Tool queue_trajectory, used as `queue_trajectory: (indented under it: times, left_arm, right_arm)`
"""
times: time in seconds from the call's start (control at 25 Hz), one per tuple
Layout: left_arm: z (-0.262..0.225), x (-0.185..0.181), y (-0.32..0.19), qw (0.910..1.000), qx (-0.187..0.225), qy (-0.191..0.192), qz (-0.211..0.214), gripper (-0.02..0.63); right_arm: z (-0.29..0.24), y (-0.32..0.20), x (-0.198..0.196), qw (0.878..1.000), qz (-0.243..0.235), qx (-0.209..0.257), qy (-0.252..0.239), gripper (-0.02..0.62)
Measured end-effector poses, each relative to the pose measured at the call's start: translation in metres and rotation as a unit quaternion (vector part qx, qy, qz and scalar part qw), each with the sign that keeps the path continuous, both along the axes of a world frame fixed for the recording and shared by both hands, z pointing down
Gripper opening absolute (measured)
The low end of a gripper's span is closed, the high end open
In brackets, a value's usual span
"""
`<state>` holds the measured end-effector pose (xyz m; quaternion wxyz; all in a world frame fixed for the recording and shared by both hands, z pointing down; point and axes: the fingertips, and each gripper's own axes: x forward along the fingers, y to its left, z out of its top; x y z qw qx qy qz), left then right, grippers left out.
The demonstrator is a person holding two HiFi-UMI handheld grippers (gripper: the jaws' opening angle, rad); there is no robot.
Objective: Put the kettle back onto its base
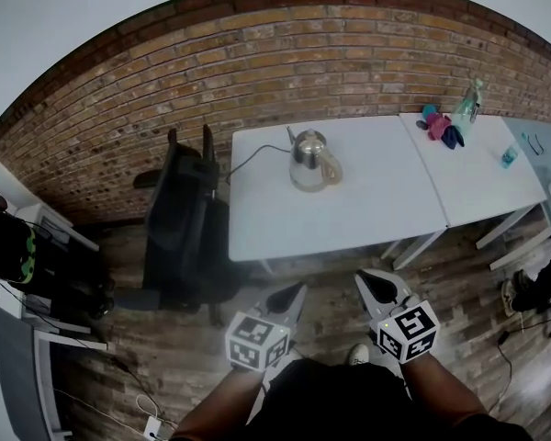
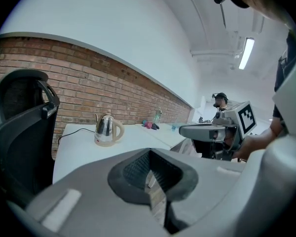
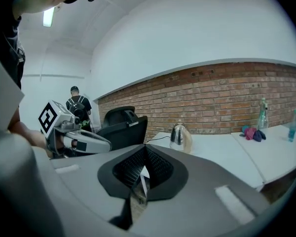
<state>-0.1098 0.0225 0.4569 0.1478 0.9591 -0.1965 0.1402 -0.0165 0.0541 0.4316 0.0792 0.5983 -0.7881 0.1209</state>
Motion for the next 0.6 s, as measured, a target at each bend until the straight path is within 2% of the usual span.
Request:
queue_trajectory:
  times: [0.16, 0.36, 0.6]
  left_arm:
    - [-0.006, 0.023, 0.012, 1.0, 0.009, 0.002, 0.0, 0.0]
    - [-0.009, 0.055, 0.042, 0.9991, 0.019, -0.008, 0.036, 0.002]
    - [-0.012, 0.062, 0.054, 0.9987, 0.027, -0.016, 0.04, 0.0]
  right_arm:
    - [-0.003, 0.022, 0.023, 1.0, 0.005, 0.003, 0.004, 0.025]
    - [0.009, 0.043, 0.044, 1.0, 0.02, -0.005, -0.007, 0.025]
    - [0.01, 0.056, 0.051, 1.0, 0.023, 0.001, -0.013, 0.025]
